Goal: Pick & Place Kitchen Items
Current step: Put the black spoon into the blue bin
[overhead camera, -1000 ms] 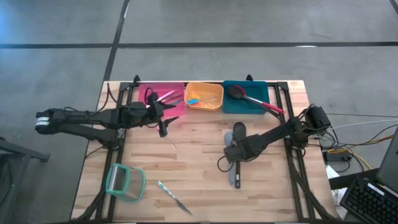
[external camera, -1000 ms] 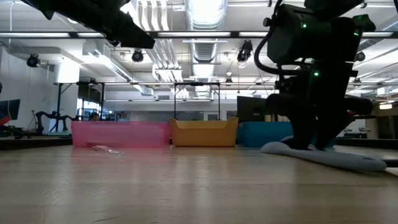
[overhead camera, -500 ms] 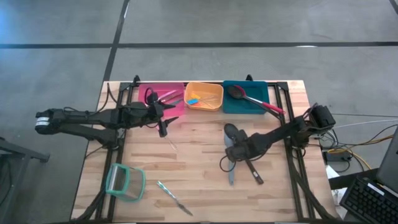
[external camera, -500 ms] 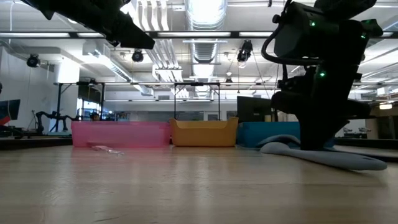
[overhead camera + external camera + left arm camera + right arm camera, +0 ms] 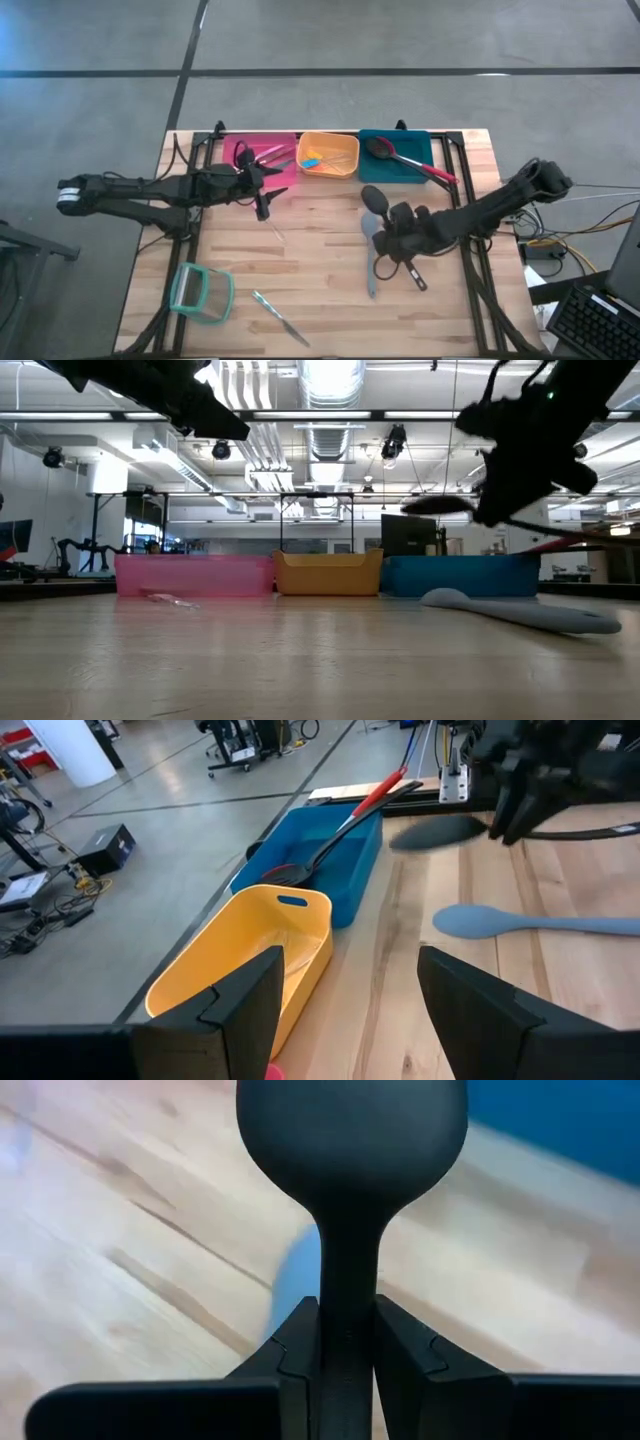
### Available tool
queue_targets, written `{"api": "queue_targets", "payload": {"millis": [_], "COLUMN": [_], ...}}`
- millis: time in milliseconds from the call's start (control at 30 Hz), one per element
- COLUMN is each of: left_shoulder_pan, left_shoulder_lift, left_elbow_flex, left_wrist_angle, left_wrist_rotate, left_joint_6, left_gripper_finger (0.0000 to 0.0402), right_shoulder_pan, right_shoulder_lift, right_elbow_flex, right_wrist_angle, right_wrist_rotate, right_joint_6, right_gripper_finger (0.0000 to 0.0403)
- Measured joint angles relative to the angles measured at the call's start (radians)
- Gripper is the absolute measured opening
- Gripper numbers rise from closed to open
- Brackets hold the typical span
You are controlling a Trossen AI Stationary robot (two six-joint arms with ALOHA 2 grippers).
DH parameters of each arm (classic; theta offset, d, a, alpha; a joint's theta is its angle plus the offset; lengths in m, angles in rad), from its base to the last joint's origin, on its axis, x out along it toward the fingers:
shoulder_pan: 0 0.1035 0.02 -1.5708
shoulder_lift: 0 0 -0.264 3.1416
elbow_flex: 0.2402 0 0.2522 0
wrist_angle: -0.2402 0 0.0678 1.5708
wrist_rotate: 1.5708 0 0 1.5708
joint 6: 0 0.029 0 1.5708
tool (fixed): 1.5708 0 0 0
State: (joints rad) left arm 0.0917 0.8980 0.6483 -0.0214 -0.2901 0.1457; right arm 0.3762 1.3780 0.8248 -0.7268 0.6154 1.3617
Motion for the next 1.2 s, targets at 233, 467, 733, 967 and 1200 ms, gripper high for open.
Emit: {"api": "queue_targets", "payload": {"millis": [233, 467, 733, 967, 1200], "left_shoulder_pan": [0.000, 0.000, 0.000, -0.001, -0.015], "left_shoulder_lift": [0.005, 0.013, 0.069, 0.108, 0.157], "left_elbow_flex": [0.000, 0.000, 0.000, 0.000, 0.002], "left_wrist_angle": [0.006, 0.006, 0.009, 0.122, 0.259], "left_wrist_rotate": [0.000, 0.000, 0.006, 0.178, 0.378], "left_joint_6": [-0.044, -0.144, -0.261, -0.289, -0.308], "left_gripper_finger": [0.0236, 0.0236, 0.0236, 0.0236, 0.0236], "right_shoulder_pan": [0.073, 0.083, 0.103, 0.124, 0.113], "right_shoulder_lift": [-0.074, -0.026, 0.161, 0.344, 0.414], "right_elbow_flex": [0.001, 0.044, 0.251, 0.448, 0.476], "right_wrist_angle": [0.009, 0.122, 0.139, 0.132, 0.088], "right_wrist_rotate": [0.233, 0.492, 0.826, 0.955, 0.955], "right_joint_6": [-0.090, -0.403, -0.913, -1.344, -1.467], "right_gripper_finger": [0.0052, 0.0052, 0.0052, 0.0052, 0.0052]}}
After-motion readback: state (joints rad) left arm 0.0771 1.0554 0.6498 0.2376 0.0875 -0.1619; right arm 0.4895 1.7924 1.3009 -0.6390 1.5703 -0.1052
